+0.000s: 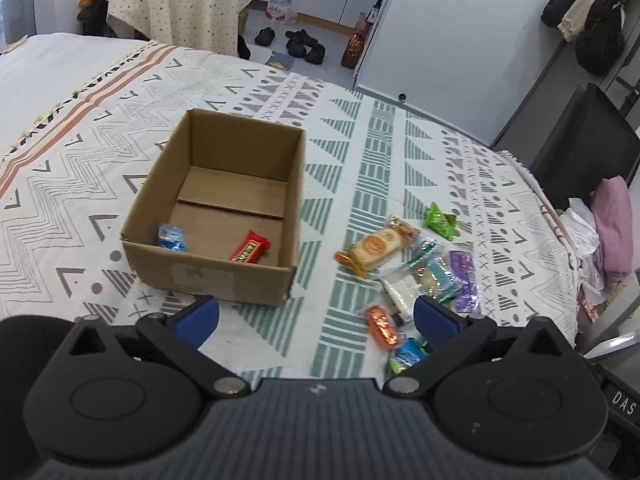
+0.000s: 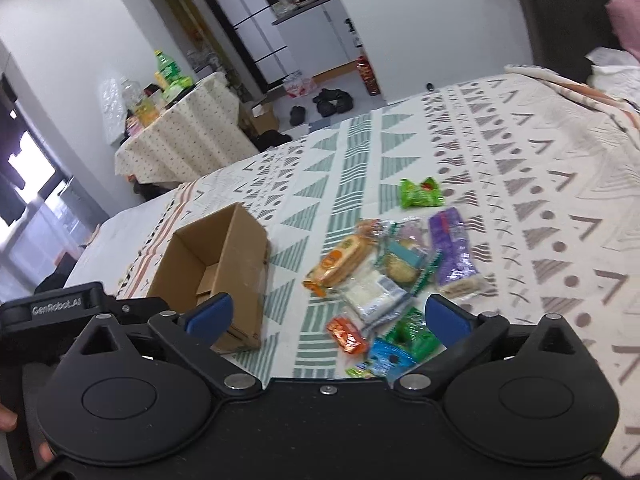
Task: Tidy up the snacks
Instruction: 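Move both tools back toward the snack pile, then grasp the blue-green candy packet with left tool while right tool grasps green candy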
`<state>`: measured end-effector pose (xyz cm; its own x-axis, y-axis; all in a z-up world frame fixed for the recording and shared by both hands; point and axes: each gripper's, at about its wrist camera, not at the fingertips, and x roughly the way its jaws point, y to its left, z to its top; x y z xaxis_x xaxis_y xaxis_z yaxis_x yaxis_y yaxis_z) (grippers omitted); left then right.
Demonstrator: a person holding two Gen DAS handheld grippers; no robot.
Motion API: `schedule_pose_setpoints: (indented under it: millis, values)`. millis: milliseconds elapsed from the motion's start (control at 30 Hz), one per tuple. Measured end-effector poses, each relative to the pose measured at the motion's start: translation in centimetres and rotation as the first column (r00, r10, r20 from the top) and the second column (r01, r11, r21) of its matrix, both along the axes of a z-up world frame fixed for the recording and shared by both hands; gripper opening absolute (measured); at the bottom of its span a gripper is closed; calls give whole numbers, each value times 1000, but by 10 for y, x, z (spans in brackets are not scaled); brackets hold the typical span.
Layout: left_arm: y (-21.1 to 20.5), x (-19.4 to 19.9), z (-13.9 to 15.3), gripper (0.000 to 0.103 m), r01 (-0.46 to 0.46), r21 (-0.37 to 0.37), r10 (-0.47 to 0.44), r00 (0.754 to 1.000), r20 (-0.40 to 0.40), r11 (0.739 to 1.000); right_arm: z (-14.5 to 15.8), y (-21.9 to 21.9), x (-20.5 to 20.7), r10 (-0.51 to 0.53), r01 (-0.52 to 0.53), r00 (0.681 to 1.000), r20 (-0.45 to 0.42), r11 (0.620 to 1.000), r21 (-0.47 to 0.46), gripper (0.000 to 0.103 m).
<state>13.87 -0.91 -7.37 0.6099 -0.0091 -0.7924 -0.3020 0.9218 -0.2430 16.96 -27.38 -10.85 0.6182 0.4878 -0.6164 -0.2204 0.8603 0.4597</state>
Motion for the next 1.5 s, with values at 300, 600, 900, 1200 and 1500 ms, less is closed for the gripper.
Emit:
schedule_pose_setpoints:
  millis: [300, 600, 900, 1200, 1500]
  values:
    - [-29, -8, -3, 103, 37, -24, -38, 999, -13, 999, 1, -22, -9, -28, 29, 999, -41, 999, 26, 103]
    - [-49, -8, -12, 103, 18, -23, -19, 998, -57, 1000, -7, -38, -16, -97, 99, 993, -72, 995, 23, 103]
    - [-65, 0, -25, 102, 2, -26, -4, 997, -73, 1000, -23, -55, -9, -165, 178, 976, -142, 981, 82, 98]
    - [-82, 11, -48, 99, 12, -60, -17, 996, -90, 998, -37, -64, 0, -208, 236, 957, -204, 964, 123, 93]
    - [-87, 27, -80, 85, -14, -105, -1, 989, -149, 994, -58, -66, 15, -224, 279, 929, -293, 946, 164, 80]
